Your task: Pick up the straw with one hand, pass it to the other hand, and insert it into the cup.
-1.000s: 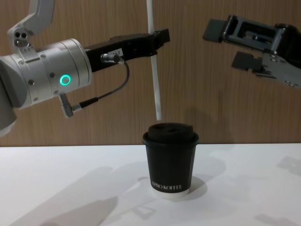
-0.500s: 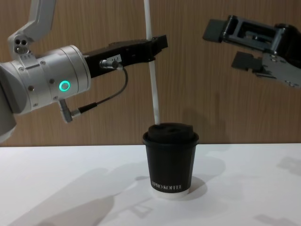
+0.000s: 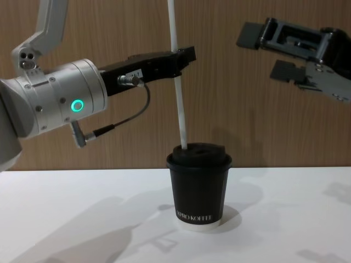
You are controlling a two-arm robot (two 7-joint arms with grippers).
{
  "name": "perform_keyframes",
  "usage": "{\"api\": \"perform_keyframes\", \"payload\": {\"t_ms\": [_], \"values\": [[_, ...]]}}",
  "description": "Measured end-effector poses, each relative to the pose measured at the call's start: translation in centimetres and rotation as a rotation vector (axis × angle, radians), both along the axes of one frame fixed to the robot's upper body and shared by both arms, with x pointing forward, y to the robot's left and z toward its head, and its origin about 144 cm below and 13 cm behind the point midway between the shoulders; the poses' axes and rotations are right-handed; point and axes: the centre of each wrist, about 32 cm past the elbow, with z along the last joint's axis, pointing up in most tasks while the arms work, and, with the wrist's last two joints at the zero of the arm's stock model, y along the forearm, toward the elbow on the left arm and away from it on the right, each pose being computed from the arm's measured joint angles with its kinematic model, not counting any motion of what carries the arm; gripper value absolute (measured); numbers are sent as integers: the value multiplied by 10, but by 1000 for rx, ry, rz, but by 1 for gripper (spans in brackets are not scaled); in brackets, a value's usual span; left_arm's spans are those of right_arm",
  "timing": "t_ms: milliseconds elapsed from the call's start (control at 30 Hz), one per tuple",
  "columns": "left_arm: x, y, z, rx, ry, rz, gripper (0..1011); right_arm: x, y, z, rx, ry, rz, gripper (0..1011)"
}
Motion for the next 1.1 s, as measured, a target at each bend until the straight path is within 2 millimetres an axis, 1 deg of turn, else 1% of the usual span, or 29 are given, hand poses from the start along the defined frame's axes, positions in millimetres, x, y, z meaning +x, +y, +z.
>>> {"api": "perform_keyframes", "payload": {"t_ms": [1100], "values": [[6, -2, -3, 3, 9, 2, 3, 0, 0, 0, 0, 0, 0, 1001]]}}
